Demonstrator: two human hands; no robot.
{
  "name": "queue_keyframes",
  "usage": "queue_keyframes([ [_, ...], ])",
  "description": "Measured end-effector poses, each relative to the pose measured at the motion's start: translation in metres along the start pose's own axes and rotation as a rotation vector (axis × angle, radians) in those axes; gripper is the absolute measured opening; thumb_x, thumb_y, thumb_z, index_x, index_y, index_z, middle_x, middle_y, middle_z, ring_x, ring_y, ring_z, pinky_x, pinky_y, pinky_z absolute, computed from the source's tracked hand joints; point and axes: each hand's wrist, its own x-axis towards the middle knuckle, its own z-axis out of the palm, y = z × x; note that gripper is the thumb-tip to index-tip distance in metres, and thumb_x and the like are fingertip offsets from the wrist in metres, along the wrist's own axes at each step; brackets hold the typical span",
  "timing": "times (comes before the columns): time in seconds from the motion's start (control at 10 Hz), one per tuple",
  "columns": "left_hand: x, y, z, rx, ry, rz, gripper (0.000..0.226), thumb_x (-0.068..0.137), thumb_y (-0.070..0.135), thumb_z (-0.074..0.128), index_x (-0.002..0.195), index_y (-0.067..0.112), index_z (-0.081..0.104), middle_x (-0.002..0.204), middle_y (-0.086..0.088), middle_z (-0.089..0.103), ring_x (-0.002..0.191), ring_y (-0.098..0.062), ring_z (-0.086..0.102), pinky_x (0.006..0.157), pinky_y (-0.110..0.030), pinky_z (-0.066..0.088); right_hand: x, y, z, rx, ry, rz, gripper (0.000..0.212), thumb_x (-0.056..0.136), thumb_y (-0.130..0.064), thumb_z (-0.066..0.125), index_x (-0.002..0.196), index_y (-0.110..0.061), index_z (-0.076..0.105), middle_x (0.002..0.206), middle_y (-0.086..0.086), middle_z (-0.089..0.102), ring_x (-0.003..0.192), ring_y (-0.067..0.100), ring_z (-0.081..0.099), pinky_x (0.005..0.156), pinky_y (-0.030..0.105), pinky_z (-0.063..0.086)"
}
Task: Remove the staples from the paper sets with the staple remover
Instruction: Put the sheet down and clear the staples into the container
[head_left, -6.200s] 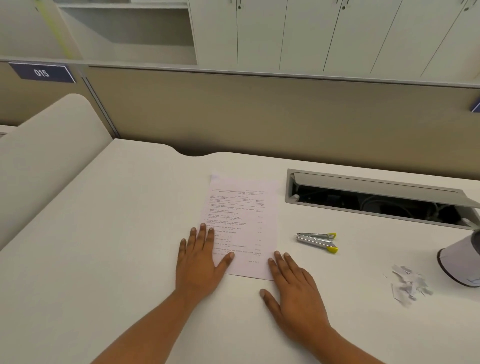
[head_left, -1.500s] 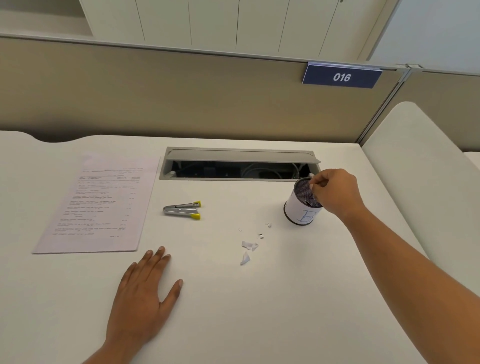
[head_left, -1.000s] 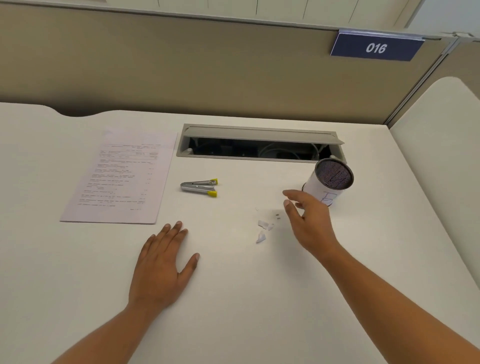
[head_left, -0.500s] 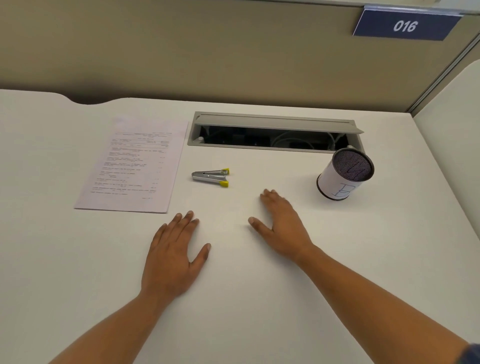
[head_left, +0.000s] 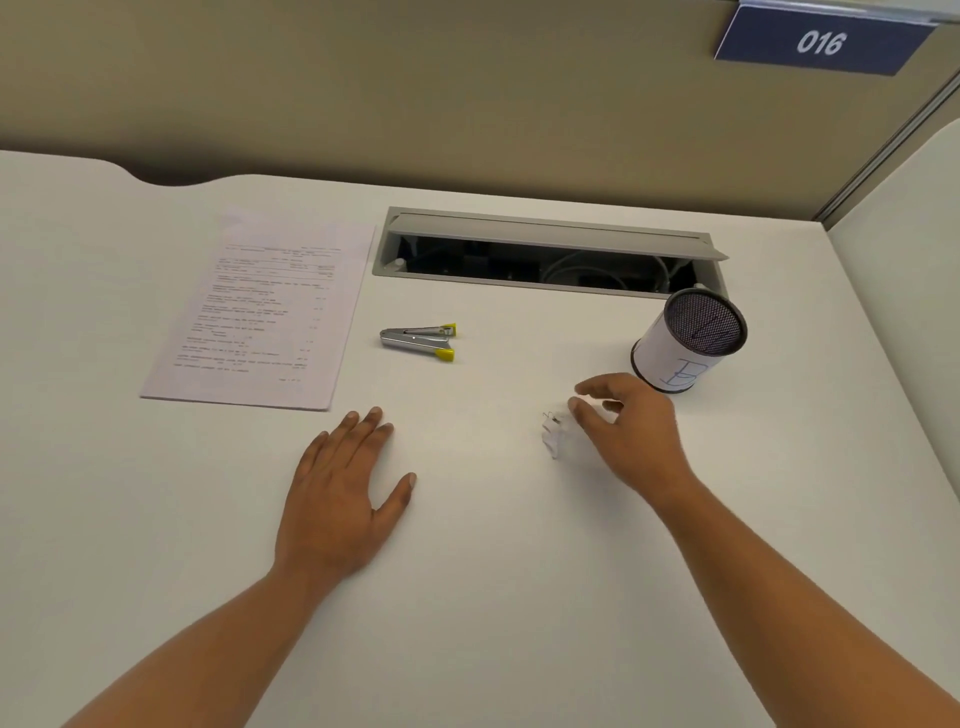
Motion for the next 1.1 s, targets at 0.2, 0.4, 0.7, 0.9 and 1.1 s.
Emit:
queue_keyframes([
  [0.2, 0.000, 0.002, 0.000, -0.003, 0.006, 0.003, 0.063, 0.089, 0.057, 0.041, 0.141, 0.021, 0.049, 0.155, 0.005, 0.041, 0.146, -0.015, 0.032, 0.122, -0.038, 0.019, -0.003, 0.000, -0.007, -0.322, -0.331, 0.054, 0.073, 0.067, -0.037, 0.087, 0.132, -0.025, 0.056, 0.117, 0.003, 0.051, 0.091, 0.016, 0.059, 0.085, 0.028, 0.048],
  [0.4, -0.001, 0.002, 0.001, -0.002, 0.002, 0.001, 0.063, 0.089, 0.057, 0.041, 0.141, 0.022, 0.047, 0.156, 0.006, 0.040, 0.147, -0.014, 0.031, 0.122, -0.038, 0.018, -0.006, -0.012, 0.018, -0.418, -0.340, -0.041, 0.046, 0.082, -0.035, 0.074, 0.125, -0.023, 0.060, 0.115, 0.003, 0.049, 0.093, 0.025, 0.060, 0.082, 0.031, 0.049],
  [0.7, -0.001, 0.001, 0.001, -0.010, -0.004, -0.008, 0.064, 0.089, 0.058, 0.041, 0.142, 0.023, 0.047, 0.156, 0.007, 0.040, 0.147, -0.014, 0.030, 0.122, -0.039, 0.019, -0.002, -0.023, 0.028, -0.475, -0.300, -0.065, 0.012, 0.088, -0.013, 0.057, 0.095, -0.013, 0.068, 0.096, 0.006, 0.058, 0.088, 0.027, 0.058, 0.068, 0.029, 0.040],
  [0.9, -0.001, 0.002, 0.000, -0.009, -0.003, -0.006, 0.064, 0.089, 0.058, 0.041, 0.142, 0.023, 0.047, 0.156, 0.007, 0.040, 0.147, -0.014, 0.030, 0.122, -0.039, 0.019, 0.005, -0.028, 0.026, -0.452, -0.295, -0.024, 0.014, 0.079, -0.006, 0.060, 0.086, -0.014, 0.070, 0.090, 0.005, 0.069, 0.087, 0.024, 0.058, 0.067, 0.028, 0.042],
  [1.1, -0.001, 0.001, 0.000, -0.012, -0.001, -0.006, 0.064, 0.089, 0.058, 0.041, 0.141, 0.023, 0.048, 0.156, 0.007, 0.040, 0.147, -0.014, 0.030, 0.122, -0.039, 0.019, 0.005, -0.026, 0.017, -0.269, -0.248, 0.054, 0.012, 0.075, -0.007, 0.065, 0.077, -0.015, 0.074, 0.070, -0.004, 0.064, 0.068, 0.016, 0.060, 0.061, 0.023, 0.047],
])
